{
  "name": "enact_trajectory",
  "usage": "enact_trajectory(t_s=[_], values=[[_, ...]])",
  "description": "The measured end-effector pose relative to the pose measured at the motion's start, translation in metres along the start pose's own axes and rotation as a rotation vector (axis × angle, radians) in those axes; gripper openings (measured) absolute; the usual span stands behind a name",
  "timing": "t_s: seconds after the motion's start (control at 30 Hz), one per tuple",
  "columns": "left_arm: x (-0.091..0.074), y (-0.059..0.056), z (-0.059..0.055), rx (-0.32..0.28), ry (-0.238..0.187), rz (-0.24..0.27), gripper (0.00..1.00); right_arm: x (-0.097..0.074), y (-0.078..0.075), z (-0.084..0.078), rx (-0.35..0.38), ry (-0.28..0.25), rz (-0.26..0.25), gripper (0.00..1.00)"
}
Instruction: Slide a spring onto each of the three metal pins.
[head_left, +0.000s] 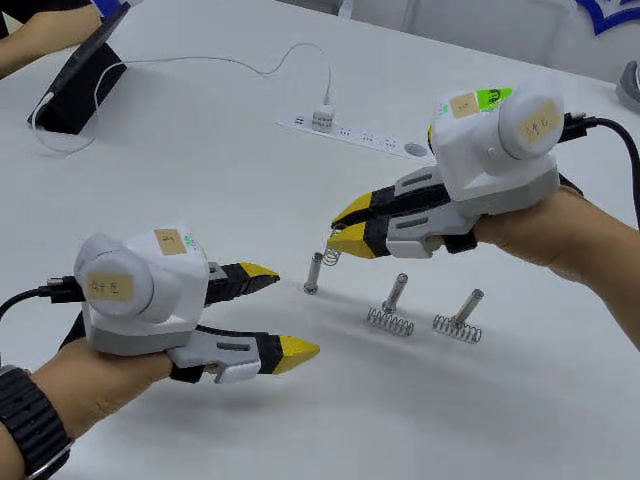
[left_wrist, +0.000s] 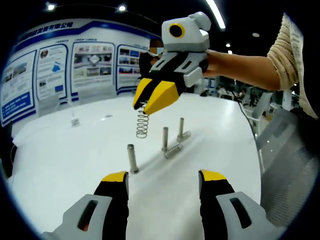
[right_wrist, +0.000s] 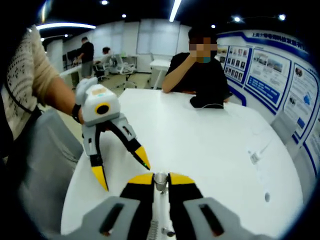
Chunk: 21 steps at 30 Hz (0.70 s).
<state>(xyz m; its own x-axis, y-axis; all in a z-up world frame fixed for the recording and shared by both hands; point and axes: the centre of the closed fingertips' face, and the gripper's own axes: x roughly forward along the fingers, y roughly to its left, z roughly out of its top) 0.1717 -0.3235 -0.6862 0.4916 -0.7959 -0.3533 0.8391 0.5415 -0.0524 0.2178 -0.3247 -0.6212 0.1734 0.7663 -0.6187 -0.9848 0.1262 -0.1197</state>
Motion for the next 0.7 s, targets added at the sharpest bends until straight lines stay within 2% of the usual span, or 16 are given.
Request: enact_trajectory(t_s=[0.23,0.43,0.7], values=[[-0.001,-0.001,-0.003,-0.014,0.000,-0.001,0.63,0.012,-0.011,-0.002,0.012,0.014,-0.011,0.12],[-0.001,0.001,-0.007,-0.023,0.006,-0.002,0.64,0.019,-0.012,-0.008,0.029,0.030,-0.003,0.12],[0.000,0.001,-0.006,-0.028,0.000,-0.005,0.64,0.024,-0.013,-0.014,0.046,0.045,0.005,0.12]])
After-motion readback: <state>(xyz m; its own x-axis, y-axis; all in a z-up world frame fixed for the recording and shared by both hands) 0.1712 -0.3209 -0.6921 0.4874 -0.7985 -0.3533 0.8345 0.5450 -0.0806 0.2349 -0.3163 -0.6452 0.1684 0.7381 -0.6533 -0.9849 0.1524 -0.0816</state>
